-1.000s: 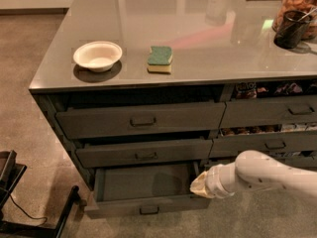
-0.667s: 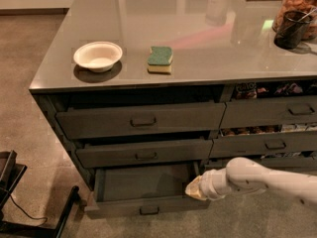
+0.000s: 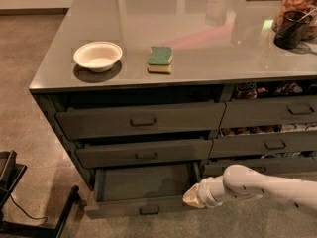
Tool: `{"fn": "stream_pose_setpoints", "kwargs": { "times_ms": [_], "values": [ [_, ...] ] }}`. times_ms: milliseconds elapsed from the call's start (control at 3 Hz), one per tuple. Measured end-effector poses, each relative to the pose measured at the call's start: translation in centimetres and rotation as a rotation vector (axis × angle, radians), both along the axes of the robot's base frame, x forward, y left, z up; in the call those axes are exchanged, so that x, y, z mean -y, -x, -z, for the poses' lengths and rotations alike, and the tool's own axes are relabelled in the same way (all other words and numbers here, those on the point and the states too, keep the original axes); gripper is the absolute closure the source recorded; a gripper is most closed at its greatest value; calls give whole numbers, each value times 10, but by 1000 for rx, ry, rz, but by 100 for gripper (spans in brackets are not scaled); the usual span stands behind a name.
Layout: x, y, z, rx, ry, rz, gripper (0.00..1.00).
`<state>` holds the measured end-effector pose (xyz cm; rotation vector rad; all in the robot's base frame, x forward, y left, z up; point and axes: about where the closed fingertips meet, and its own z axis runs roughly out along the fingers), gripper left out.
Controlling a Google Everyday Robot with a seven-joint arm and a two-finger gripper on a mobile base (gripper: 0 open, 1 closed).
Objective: Close bottom drawer
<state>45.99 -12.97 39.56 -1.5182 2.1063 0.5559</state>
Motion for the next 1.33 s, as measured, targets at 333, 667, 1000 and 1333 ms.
{"fn": "stream_pose_setpoints", "kwargs": {
  "times_ms": [333, 667, 1000, 1333],
  "values": [
    [1, 10, 31, -11, -4, -19, 100],
    [1, 18, 79, -19, -18, -48, 100],
    [-5, 17, 135, -15, -68, -83, 100],
    [-7, 5, 203, -18, -127, -73, 100]
  ]
}}
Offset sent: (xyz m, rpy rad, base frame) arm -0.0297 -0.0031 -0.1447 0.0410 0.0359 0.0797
